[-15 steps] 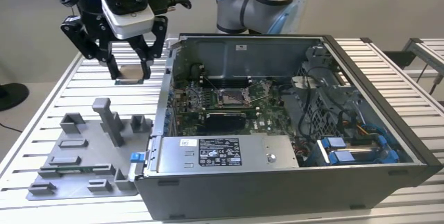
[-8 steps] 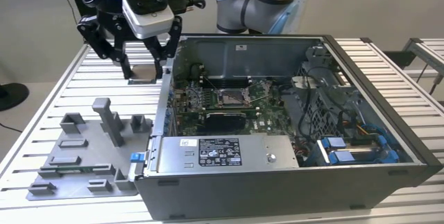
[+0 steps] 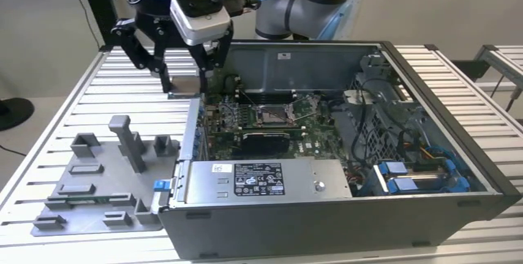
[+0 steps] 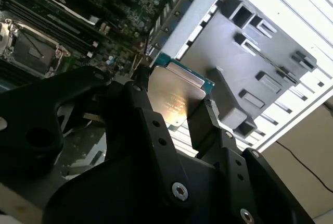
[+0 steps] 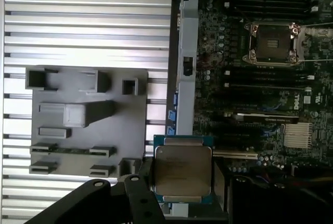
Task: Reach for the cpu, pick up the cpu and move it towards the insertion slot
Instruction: 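Pick up the cpu and move it towards the insertion slot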
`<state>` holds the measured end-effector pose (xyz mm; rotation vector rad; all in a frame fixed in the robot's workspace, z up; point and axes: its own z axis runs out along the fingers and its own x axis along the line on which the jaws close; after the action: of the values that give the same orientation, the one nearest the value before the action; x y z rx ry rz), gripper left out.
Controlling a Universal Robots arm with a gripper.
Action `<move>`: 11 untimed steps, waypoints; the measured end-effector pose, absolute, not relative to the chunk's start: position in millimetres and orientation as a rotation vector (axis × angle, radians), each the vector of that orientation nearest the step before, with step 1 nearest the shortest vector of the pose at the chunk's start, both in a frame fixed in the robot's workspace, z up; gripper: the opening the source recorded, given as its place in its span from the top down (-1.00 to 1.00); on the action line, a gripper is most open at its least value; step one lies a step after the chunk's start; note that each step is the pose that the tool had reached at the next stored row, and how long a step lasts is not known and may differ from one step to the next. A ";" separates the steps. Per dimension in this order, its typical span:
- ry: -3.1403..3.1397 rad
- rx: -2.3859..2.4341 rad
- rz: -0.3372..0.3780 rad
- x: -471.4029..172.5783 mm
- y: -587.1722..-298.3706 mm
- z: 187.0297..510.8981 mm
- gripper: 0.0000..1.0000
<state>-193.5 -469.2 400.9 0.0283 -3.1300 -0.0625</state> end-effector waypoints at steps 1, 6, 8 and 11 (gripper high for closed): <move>-3.130 0.028 -0.063 -190.4 -469.2 400.8 1.00; -3.130 0.028 -0.063 -169.8 -469.3 400.8 1.00; -3.130 0.028 -0.063 -161.8 -469.3 400.8 1.00; -3.130 0.028 -0.062 -149.6 -469.3 400.8 1.00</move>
<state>-149.6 -469.3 400.8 0.0283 -3.1300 -0.0625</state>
